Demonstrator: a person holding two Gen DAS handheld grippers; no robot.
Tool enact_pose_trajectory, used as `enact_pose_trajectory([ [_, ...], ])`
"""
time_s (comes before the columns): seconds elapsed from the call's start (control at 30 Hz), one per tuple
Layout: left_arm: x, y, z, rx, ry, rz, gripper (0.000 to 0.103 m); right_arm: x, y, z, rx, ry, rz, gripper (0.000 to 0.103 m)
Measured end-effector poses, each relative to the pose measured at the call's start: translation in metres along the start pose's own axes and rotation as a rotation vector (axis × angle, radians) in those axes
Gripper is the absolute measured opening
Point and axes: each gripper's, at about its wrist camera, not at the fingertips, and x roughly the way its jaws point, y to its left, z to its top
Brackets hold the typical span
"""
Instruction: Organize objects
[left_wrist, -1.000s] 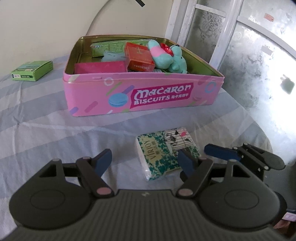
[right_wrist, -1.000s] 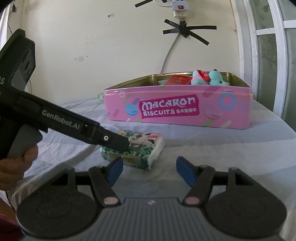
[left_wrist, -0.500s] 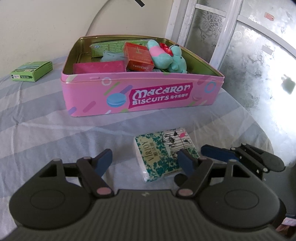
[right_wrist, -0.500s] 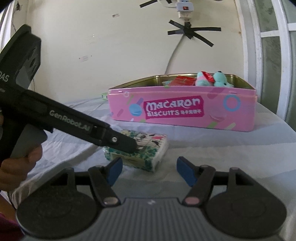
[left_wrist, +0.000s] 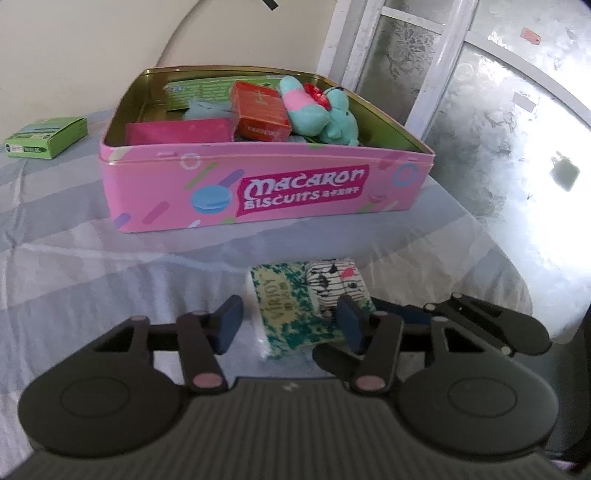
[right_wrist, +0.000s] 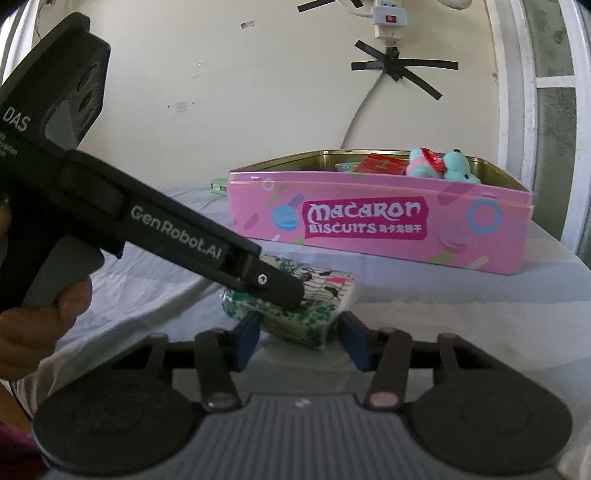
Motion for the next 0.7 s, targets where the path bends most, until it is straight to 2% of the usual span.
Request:
enact_pose_trajectory([
  [0.27, 0.003, -0.013, 0.001, 0.035, 0.008, -0.038, 0.055, -0.013, -0.006, -0.004, 0.005, -0.012, -0.044, 0.042],
  [0.57, 0.008, -0.034, 0.002, 0.095, 0.017, -0.092, 0.055, -0.035, -0.03, -0.011, 0.044, -0.025, -0.092, 0.042],
  [0.7, 0.01, -0.037, 0.002, 0.113, 0.01, -0.085, 0.059, -0.042, -0.037, -0.015, 0.047, -0.032, -0.12, 0.046],
])
